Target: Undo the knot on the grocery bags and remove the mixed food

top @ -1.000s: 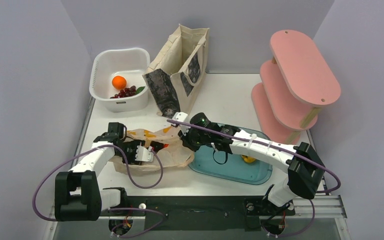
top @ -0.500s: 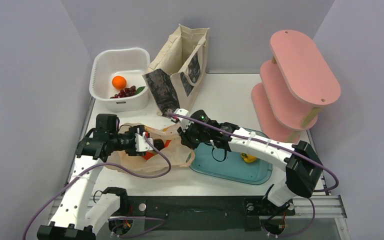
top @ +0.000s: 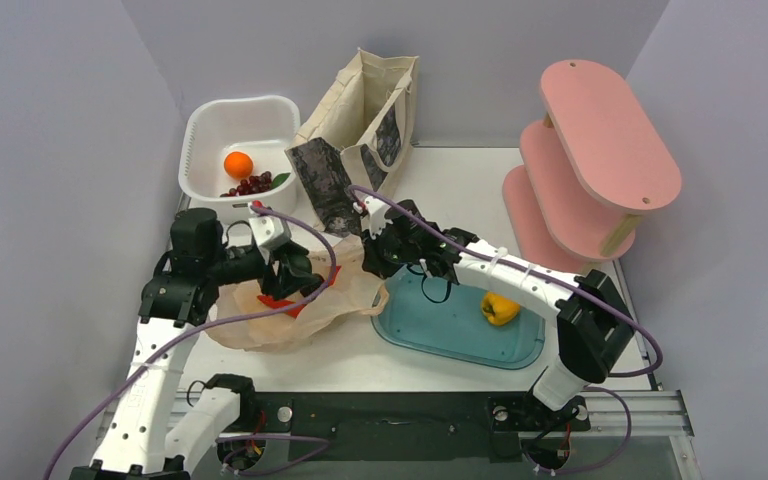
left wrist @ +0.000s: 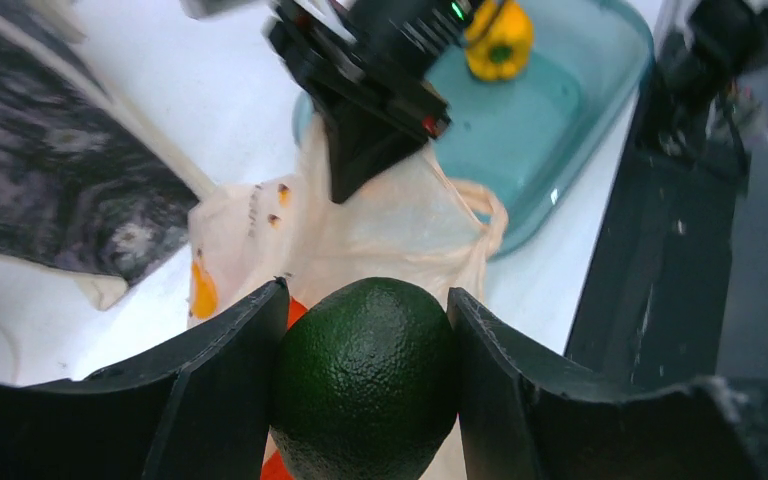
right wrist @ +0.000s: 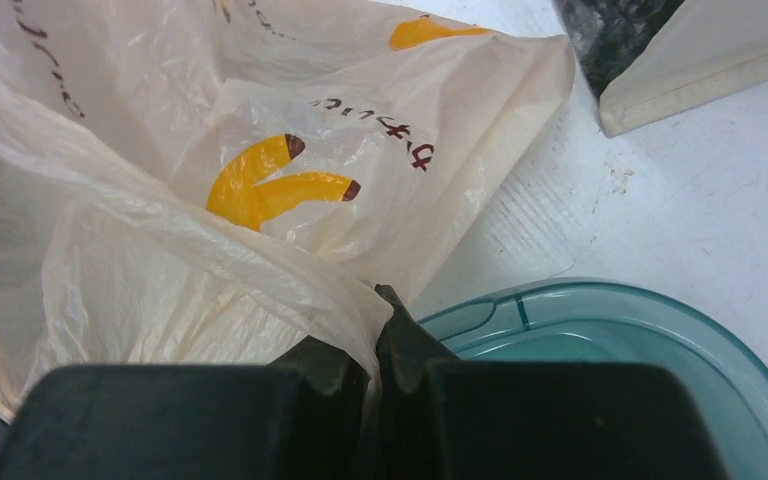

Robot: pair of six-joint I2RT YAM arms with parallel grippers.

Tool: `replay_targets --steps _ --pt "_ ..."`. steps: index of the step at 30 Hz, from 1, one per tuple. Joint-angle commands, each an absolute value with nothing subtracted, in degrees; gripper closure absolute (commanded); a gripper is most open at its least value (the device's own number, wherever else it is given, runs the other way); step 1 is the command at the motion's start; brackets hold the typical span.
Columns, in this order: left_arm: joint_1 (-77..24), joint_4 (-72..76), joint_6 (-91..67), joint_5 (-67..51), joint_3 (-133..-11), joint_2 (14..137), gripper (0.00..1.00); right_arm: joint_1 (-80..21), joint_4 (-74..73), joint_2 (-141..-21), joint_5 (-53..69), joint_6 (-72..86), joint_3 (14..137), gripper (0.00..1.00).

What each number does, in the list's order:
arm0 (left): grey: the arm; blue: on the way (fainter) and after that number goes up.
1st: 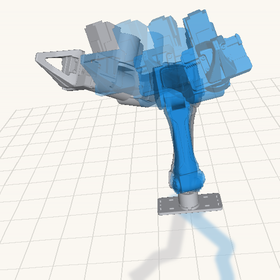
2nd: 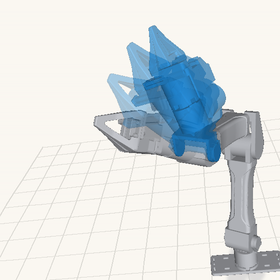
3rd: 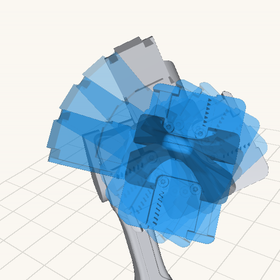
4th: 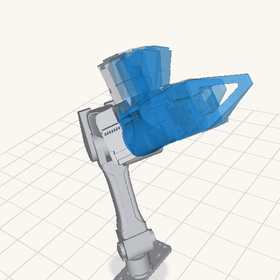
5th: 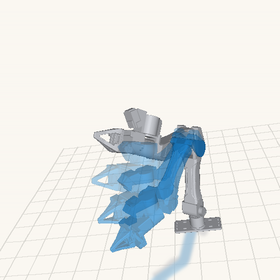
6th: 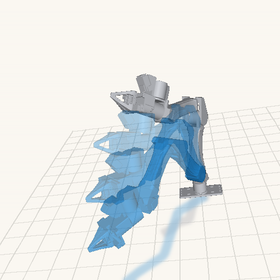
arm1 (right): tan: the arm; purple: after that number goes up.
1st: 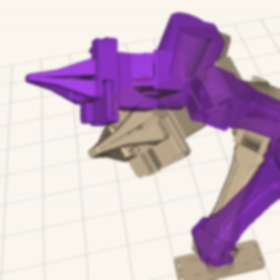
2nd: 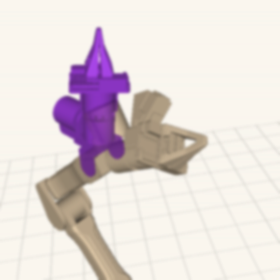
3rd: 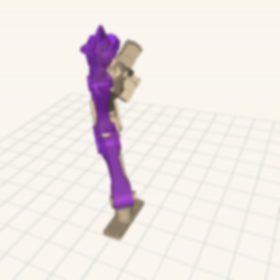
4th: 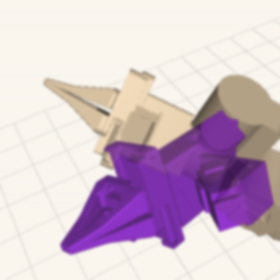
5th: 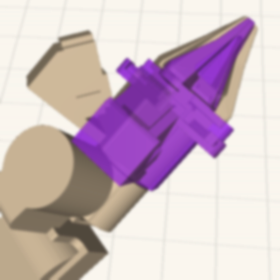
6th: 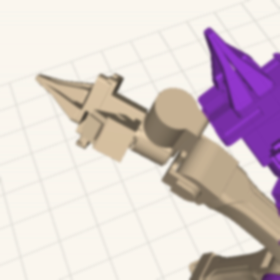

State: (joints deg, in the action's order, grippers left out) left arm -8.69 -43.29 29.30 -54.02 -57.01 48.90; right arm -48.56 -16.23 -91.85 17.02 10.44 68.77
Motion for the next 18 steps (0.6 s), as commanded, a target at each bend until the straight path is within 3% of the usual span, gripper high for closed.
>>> replay_targets --steps 1,4,8,14,18 --pt "-3.2 -19.5 -0.1 -55.2 -60.7 49.6 1.0 -48.0 -13.1 -92.2 18.9 12.0 71.3 1.0" --pt "0.4 -11.7 -10.6 -50.9 -66.2 55.0 1.0 -48.3 -12.6 -91.5 19.1 11.5 69.3 1.0" --pt "4.2 -11.0 -11.7 -44.7 -73.7 61.7 1.0 -48.5 -12.1 -90.4 18.9 11.3 67.8 1.0" --pt "4.4 -3.4 -11.1 -55.9 -70.8 60.8 1.0 -47.9 -11.9 -90.0 18.9 10.9 68.0 1.0" --pt "-3.3 -4.9 -4.2 -58.8 -65.8 55.6 1.0 -46.6 -11.7 -91.4 20.7 12.2 69.1 1.0"
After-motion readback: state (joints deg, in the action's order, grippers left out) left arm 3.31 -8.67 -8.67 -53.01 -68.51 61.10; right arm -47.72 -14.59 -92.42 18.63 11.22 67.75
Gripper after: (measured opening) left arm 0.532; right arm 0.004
